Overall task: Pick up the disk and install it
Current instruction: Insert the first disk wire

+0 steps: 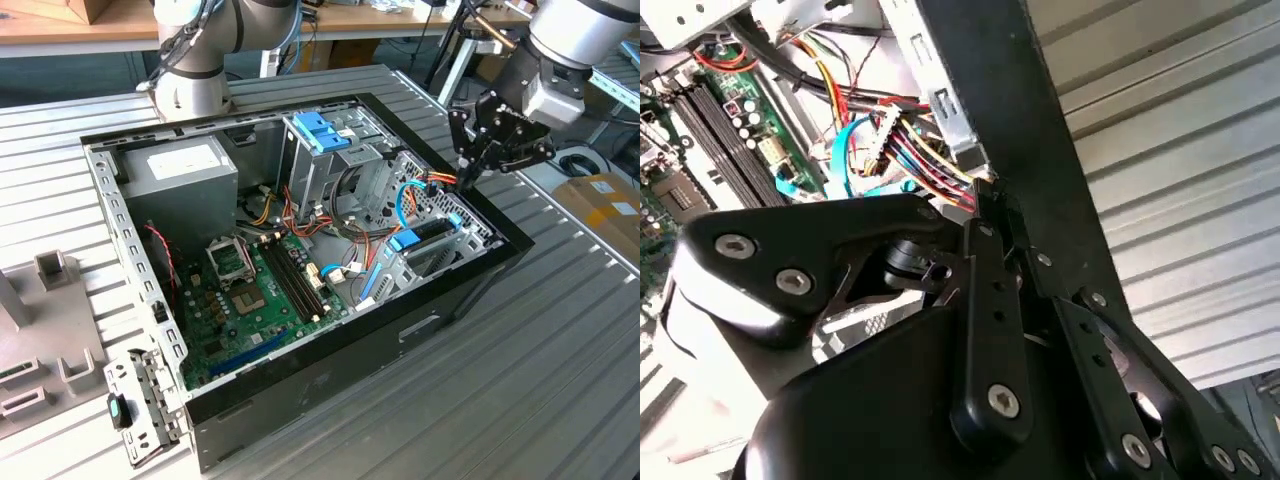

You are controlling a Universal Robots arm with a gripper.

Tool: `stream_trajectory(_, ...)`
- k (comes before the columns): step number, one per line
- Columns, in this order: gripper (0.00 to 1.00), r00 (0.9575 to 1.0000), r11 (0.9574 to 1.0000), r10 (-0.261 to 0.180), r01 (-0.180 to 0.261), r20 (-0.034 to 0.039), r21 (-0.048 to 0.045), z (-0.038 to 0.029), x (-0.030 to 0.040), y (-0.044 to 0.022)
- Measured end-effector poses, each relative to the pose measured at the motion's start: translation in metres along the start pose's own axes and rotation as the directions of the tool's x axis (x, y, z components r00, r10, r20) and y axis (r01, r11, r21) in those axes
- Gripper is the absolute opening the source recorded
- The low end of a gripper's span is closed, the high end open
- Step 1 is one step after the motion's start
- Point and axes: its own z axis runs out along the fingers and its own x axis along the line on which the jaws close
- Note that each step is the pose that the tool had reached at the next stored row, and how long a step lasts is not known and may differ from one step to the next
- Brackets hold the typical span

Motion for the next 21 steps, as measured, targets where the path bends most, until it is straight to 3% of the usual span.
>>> stream_trajectory(1, 0.16, 1.0, 1.0, 0.008, -0.008, -0.0004, 0.0005, 0.0001, -0.0093, 0.0175)
stream_trajectory(4, 0.16, 0.9989, 0.9989, 0.046, -0.046, -0.0023, 0.0027, 0.0007, -0.0094, 0.0178)
stream_trajectory(6, 0.16, 0.9936, 0.9936, 0.112, -0.112, -0.0055, 0.0066, 0.0016, -0.0094, 0.0178)
stream_trajectory(8, 0.16, 0.9897, 0.9897, 0.143, -0.143, -0.0067, 0.0086, 0.0021, -0.0093, 0.0179)
stream_trajectory(14, 0.16, 0.9704, 0.9704, 0.241, -0.241, -0.0107, 0.0151, 0.0034, -0.0093, 0.0179)
stream_trajectory(17, 0.16, 0.9531, 0.9531, 0.302, -0.302, -0.0128, 0.0194, 0.0043, -0.0092, 0.018)
stream_trajectory(18, 0.16, 0.9495, 0.9494, 0.314, -0.313, -0.0132, 0.0202, 0.0045, -0.0093, 0.0181)
stream_trajectory(21, 0.16, 0.9463, 0.9463, 0.323, -0.323, -0.0134, 0.021, 0.0051, -0.0107, 0.0204)
